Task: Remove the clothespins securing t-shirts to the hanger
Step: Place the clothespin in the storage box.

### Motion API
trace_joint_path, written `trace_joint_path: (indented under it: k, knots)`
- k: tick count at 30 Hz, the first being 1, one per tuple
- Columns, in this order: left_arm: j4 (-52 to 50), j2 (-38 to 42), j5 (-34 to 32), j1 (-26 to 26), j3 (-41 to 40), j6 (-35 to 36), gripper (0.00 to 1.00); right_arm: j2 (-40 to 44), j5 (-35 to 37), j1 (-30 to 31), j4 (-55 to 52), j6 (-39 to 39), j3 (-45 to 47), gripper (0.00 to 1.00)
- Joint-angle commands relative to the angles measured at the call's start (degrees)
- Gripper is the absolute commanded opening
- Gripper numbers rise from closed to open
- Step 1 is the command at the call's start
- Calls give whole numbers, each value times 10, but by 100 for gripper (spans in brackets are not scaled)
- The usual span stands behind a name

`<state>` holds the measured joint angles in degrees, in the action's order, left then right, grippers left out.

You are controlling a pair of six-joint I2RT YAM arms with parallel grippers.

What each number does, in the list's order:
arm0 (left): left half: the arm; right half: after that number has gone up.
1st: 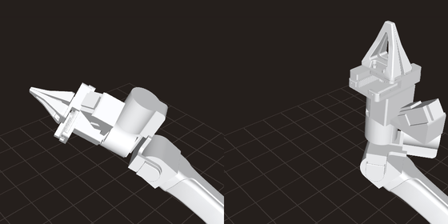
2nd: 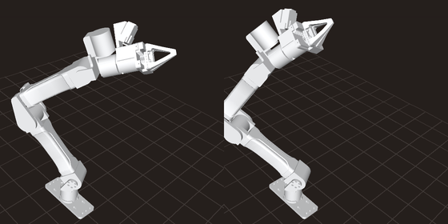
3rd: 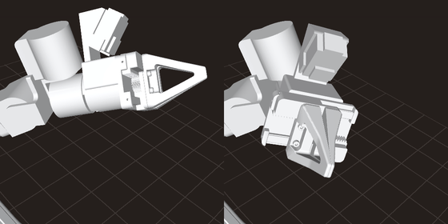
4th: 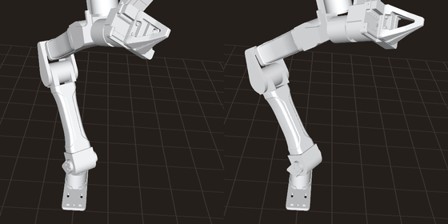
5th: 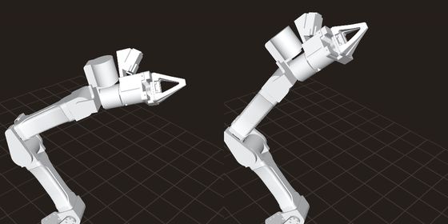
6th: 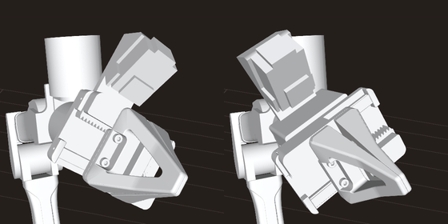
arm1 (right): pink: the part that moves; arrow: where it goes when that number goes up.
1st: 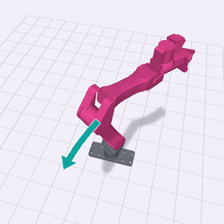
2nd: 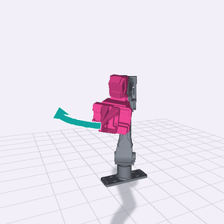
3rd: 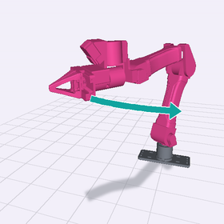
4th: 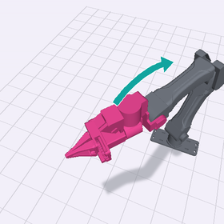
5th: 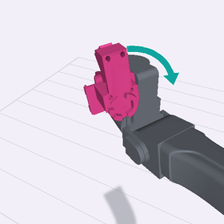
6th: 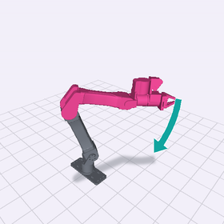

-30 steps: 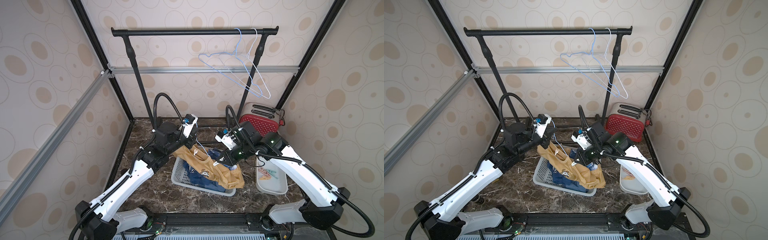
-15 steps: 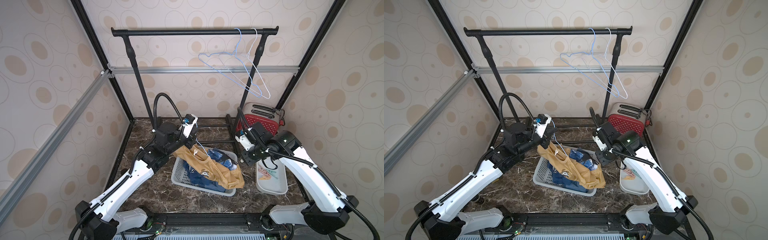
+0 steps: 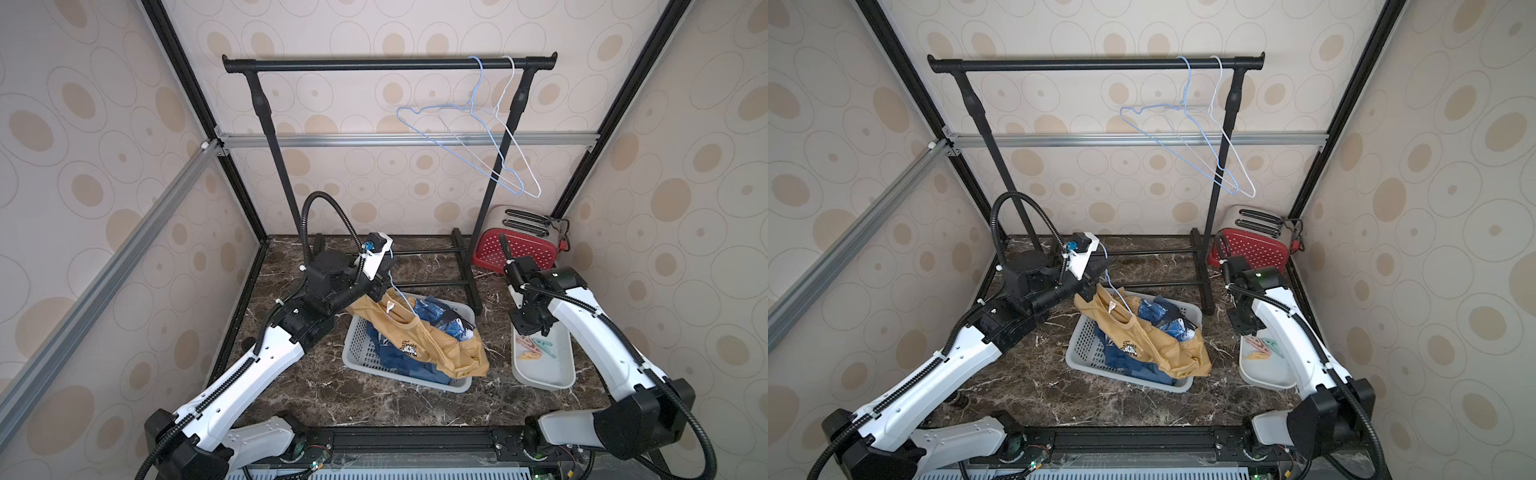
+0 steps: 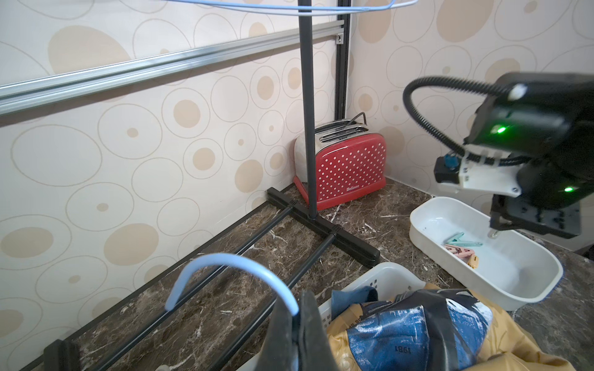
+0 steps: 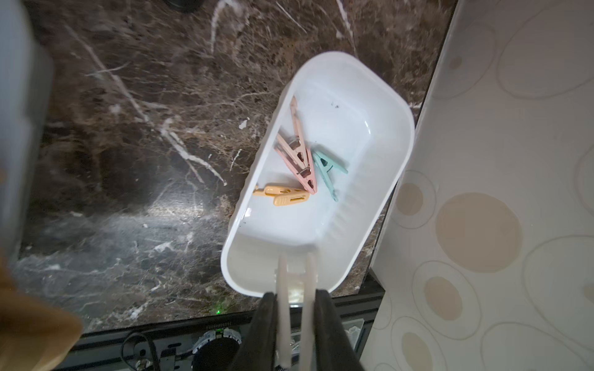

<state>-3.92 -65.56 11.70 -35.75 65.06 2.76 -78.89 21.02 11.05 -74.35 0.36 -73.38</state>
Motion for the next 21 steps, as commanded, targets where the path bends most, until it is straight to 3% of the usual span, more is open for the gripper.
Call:
trace_joint_path:
  k: [1, 6, 11, 21]
  knots:
    - [34, 11, 12, -2, -3, -6, 0, -34, -14, -63, 58, 10, 20, 19]
    - [42, 9, 19, -2, -5, -9, 0, -94, -16, -102, 89, 10, 24, 24]
    - [47, 5, 23, -2, -5, -15, 0, -150, -13, -108, 101, 9, 14, 36]
    - [40, 9, 14, -2, -7, -11, 0, -212, -17, -116, 122, 4, 17, 38]
